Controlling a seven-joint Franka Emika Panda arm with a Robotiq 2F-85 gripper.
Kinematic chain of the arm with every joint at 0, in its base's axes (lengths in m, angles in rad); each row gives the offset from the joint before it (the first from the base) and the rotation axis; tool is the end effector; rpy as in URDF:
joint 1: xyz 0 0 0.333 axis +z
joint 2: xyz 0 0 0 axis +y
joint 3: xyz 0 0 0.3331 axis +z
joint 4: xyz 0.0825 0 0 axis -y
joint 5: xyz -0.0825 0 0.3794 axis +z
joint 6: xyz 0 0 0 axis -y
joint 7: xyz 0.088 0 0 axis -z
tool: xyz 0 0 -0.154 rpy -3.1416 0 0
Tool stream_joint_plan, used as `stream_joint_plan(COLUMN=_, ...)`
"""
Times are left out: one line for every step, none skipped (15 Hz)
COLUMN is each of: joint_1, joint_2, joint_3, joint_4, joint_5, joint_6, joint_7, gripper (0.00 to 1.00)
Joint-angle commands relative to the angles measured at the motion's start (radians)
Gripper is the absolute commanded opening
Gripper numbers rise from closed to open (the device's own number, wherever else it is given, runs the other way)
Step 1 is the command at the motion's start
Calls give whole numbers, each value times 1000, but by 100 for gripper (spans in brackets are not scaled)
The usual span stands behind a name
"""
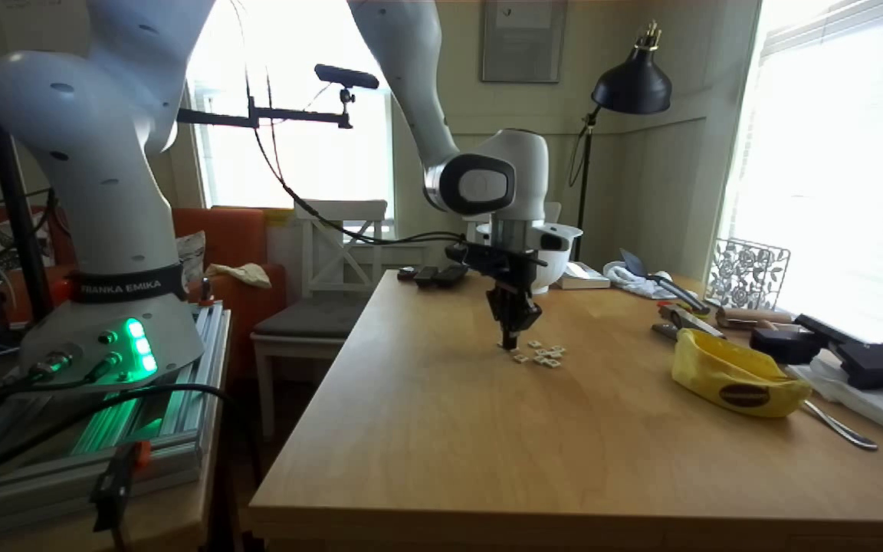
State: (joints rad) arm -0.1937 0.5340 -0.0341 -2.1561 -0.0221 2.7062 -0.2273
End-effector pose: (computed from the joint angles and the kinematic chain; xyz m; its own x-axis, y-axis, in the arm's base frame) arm 0.5560 -0.1296 0.1200 0.9997 0.0245 0.0094 0.0242 -0.9993 0.0299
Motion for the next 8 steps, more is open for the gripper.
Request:
stream_joint_plan(joint_1=-11, joint_2=0, joint_3=8, joint_4=-15, joint_5=15, joint_6=8, joint_7=-1, gripper=0)
stream_joint_plan(joint_1=-12, joint_2=-2, joint_3=8, joint_4=-17, joint_5=16, joint_6=9, joint_7=-2, gripper=0)
stream_joint_plan(joint_1=-13, joint_2=-3, joint_3=9, joint_4=-19, joint_5=16, joint_6=11, joint_7=-3, gripper=0)
stream_joint_plan(joint_1=-14, joint_2=-5, joint_3=10, joint_4=-21, joint_5=17, joint_6=12, joint_7=-4, gripper=0)
stream_joint_plan(joint_1=-14, joint_2=-6, joint_3=10, joint_4=-22, joint_5=17, joint_6=12, joint_7=-5, gripper=0)
stream_joint_plan(joint_1=-14, joint_2=-7, joint_3=10, joint_4=-22, joint_5=17, joint_6=11, joint_7=-5, gripper=0)
stream_joint_plan(joint_1=-14, joint_2=-8, joint_3=10, joint_4=-24, joint_5=16, joint_6=12, joint_7=-5, gripper=0)
stream_joint_plan(joint_1=-14, joint_2=-9, joint_3=11, joint_4=-26, joint_5=17, joint_6=13, joint_7=-5, gripper=0)
